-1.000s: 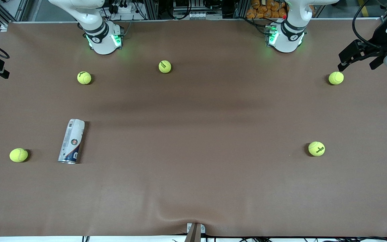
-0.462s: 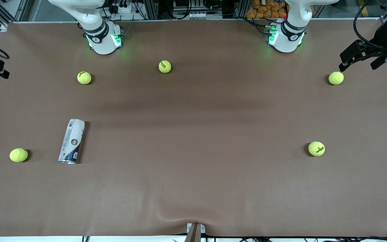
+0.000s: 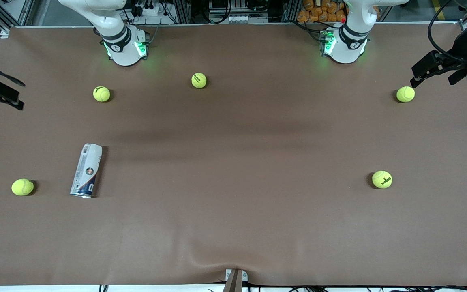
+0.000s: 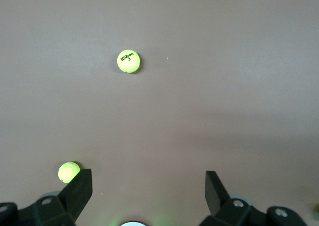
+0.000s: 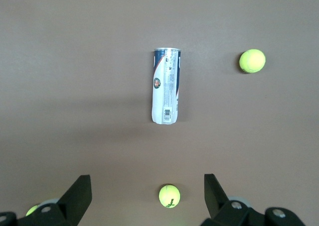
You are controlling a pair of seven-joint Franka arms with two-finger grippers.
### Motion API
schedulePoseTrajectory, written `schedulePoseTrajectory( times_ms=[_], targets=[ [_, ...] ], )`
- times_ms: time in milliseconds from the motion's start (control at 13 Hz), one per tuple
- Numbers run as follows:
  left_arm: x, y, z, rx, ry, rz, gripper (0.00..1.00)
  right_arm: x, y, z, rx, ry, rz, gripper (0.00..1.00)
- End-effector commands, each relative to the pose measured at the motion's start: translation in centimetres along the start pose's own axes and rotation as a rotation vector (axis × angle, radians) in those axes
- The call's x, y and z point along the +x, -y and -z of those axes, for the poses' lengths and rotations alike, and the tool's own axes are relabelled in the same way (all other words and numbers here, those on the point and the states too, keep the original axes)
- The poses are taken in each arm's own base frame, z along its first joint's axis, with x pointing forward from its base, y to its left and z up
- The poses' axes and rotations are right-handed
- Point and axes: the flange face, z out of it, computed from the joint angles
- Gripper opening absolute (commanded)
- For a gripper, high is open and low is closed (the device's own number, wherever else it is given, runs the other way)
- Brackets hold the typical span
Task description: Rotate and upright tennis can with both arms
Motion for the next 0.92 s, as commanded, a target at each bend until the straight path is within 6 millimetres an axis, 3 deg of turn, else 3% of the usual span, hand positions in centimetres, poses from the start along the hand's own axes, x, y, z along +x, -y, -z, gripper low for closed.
schedulePoseTrajectory(
  times_ms=[0,77,231,385,538,692,846],
  targets=[
    [0.0,0.1,0.0,-0.005,0.017,-0.025,1.0,4.3,0.1,-6.4,-0.015,0.053,0.022,1.0],
    [0.0,0.1,-0.2,-0.005,0.02,-0.036,1.0,5.9,0.4,-9.4,-0.016,0.079,0.035,1.0],
    [0.0,0.1,-0.3,-0.006,0.024,-0.061,1.0,8.9,-0.2,-17.4,-0.015,0.162,0.043,1.0],
    [0.0,0.0,-0.6,-0.008,0.032,-0.062,1.0,11.1,-1.2,-25.2,-0.005,0.202,0.086,1.0],
    [0.0,0.0,-0.6,-0.008,0.032,-0.065,1.0,12.8,-2.0,-31.6,0.007,0.192,0.128,1.0],
    [0.0,0.0,-0.6,-0.01,0.032,-0.064,1.0,13.5,-2.8,-35.1,0.014,0.175,0.155,1.0],
    [-0.1,0.0,-0.7,-0.013,0.036,-0.064,1.0,13.5,-3.3,-37.1,0.018,0.19,0.161,1.0]
  ],
)
